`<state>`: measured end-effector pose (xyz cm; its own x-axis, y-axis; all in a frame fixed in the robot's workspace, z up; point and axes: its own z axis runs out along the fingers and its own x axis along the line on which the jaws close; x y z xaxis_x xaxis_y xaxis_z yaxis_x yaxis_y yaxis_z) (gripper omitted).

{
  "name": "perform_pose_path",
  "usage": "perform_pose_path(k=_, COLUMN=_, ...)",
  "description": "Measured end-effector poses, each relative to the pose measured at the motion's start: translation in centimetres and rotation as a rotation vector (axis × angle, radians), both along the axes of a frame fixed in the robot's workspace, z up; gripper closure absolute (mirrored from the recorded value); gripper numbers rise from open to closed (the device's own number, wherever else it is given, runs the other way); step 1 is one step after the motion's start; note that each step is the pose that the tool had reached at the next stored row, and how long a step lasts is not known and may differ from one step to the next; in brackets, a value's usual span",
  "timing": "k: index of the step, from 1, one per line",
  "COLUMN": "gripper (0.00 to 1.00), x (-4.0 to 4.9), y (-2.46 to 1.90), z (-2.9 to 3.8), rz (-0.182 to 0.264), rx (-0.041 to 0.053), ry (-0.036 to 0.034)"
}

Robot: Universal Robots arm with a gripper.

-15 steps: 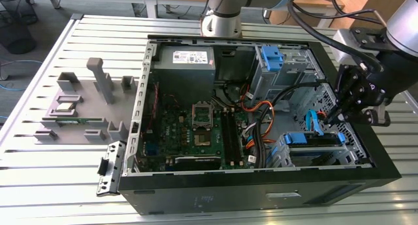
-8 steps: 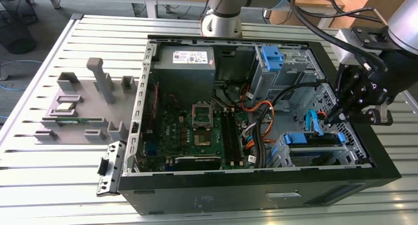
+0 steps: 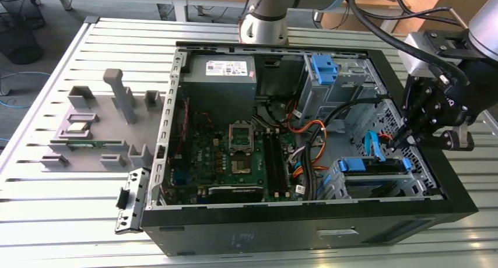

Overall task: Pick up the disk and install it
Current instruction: 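Insert the second disk wire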

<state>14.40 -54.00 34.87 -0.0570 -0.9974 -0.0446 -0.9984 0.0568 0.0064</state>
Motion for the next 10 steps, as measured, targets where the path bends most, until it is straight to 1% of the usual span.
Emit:
perform_pose_path(k=3, gripper=0.82, x=-0.4, y=-0.18, z=-0.02, rz=0.002, rx=0.0002, ry=-0.0031)
perform_pose_path(k=5, gripper=0.82, x=-0.49, y=-0.34, z=-0.07, rz=0.005, rx=0.0002, ry=-0.0046)
perform_pose_path(k=10, gripper=0.82, x=-0.61, y=-1.06, z=-0.12, rz=0.013, rx=0.0, ry=-0.0077)
